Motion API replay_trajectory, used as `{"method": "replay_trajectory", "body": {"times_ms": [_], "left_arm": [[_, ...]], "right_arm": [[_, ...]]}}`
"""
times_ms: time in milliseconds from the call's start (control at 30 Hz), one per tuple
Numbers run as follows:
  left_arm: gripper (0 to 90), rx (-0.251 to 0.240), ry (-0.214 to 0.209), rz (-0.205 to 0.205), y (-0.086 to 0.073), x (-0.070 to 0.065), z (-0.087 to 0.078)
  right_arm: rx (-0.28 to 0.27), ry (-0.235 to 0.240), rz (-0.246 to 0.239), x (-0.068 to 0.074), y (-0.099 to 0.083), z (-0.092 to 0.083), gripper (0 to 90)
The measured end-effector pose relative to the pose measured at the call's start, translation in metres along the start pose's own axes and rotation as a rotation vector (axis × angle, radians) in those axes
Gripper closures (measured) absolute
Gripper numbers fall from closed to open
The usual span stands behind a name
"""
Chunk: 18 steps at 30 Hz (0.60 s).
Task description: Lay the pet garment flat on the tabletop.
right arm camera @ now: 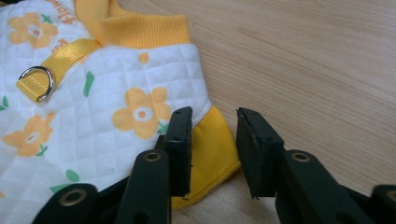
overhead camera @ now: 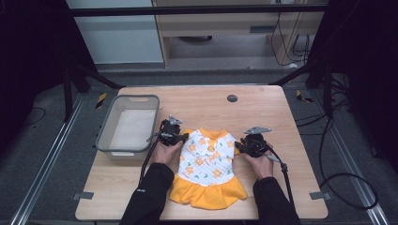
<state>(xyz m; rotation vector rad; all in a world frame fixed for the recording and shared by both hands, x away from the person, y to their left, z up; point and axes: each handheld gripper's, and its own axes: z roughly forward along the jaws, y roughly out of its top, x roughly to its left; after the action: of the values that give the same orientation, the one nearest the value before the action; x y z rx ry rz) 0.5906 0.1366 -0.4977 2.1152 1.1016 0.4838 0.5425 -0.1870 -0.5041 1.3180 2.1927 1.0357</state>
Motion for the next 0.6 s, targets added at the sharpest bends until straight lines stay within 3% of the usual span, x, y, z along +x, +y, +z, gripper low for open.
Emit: {"method": "replay_trajectory", "body": {"times_ms": [33,167,400,500,600], "left_arm": [[63.5,-0.009,-0.012,0.0,-0.001,-0.002,0.0],[80.5,-0.016,-0.013,0.004,-0.003,-0.008,-0.001],[88.3,0.001,-0.038,-0.026,-0.004,-0.007,-0.006],[88.7,-0.046,-0.033,-0.03,-0.003,-0.006,-0.017],[88.7,-0.141,-0.039,-0.036,0.006,-0.004,-0.038]], "right_arm": [[-0.001,-0.001,-0.006,0.002,0.0,0.0,72.1],[0.001,0.014,0.006,0.006,0.0,0.0,83.7],[-0.004,0.021,0.012,0.007,0.001,-0.003,86.2],[-0.039,0.029,0.003,0.008,0.006,-0.009,86.5],[-0.097,0.041,-0.01,0.009,0.017,-0.02,86.6]]}}
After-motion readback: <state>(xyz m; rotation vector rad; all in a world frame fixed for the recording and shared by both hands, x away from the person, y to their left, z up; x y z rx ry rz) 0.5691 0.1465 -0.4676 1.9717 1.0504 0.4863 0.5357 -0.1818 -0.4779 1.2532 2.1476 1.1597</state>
